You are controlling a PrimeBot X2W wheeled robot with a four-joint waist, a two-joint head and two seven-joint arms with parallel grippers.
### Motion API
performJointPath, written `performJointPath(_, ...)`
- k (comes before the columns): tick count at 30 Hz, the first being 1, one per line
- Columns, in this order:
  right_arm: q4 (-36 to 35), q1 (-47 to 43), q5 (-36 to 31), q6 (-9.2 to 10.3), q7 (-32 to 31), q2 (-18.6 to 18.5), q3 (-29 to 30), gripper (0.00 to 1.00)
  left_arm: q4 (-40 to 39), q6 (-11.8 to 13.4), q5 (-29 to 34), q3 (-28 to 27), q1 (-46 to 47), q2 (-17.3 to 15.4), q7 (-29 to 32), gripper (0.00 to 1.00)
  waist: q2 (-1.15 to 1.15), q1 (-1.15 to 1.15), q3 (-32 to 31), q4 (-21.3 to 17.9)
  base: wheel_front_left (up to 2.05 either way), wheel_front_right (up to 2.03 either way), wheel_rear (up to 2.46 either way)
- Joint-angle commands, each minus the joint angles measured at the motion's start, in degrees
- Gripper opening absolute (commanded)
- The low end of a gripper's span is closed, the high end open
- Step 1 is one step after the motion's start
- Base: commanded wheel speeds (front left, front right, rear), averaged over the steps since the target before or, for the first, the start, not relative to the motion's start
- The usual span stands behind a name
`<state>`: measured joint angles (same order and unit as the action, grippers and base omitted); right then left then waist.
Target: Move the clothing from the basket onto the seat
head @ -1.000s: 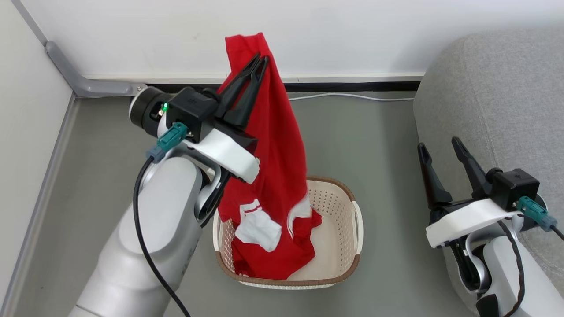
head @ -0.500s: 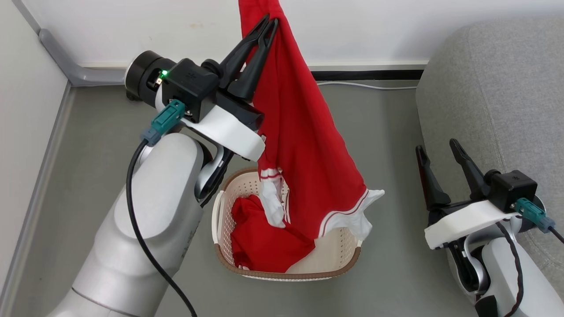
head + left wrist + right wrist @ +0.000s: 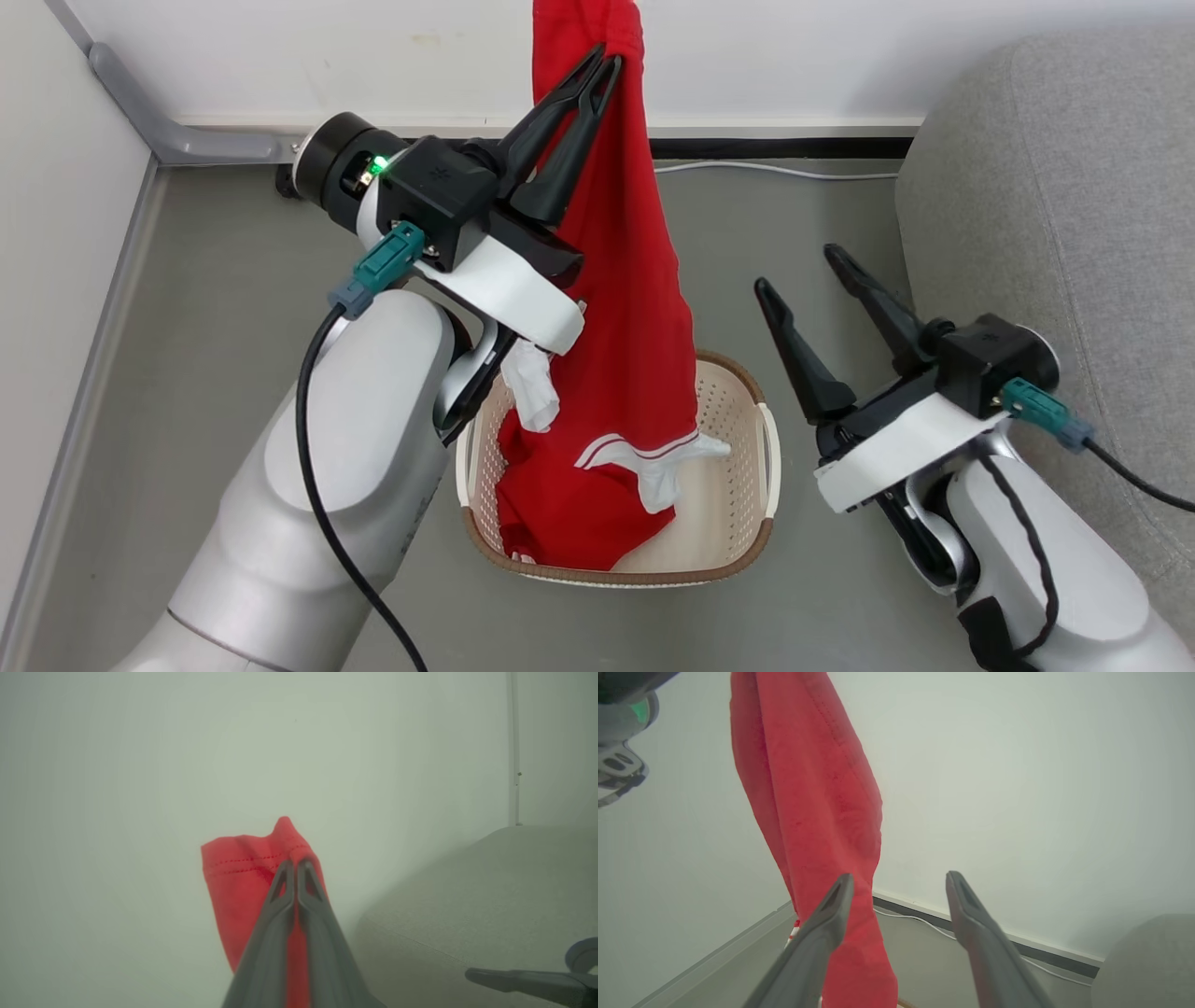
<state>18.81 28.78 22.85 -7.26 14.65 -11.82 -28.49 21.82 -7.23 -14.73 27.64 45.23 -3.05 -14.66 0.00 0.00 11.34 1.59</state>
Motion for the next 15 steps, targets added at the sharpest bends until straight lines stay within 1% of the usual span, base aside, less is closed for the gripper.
performJointPath(1,-1.67,1.42,0.95,-0.23,0.35,-0.08,-2.19,1.0,-1.63,0.21,-0.34,-1.39,3.32,-1.06,-0.31,0.0,0.0,0.0,0.07,0.2,0.0,0.0,0.0)
performJointPath(5,-1.84,4.01,3.44,-0.23,0.35,-0.67,-8.18,1.0,-1.74,0.19,-0.49,-0.44,3.54,-0.71,-0.32,0.0,0.0,0.0,0.23,0.9,0.0,0.0,0.0)
performJointPath(8,-1.6,5.41,4.28,-0.23,0.35,-0.86,-11.31,1.0,-1.95,0.18,-0.63,0.2,3.61,-0.49,-0.33,0.0,0.0,0.0,0.29,1.43,0.0,0.0,0.0)
performJointPath(15,2.91,6.43,4.03,-0.23,0.35,0.71,-13.83,1.0,-2.88,0.19,-1.23,1.37,3.47,-0.13,-0.33,0.0,0.0,0.0,0.2,2.51,0.0,0.0,0.0)
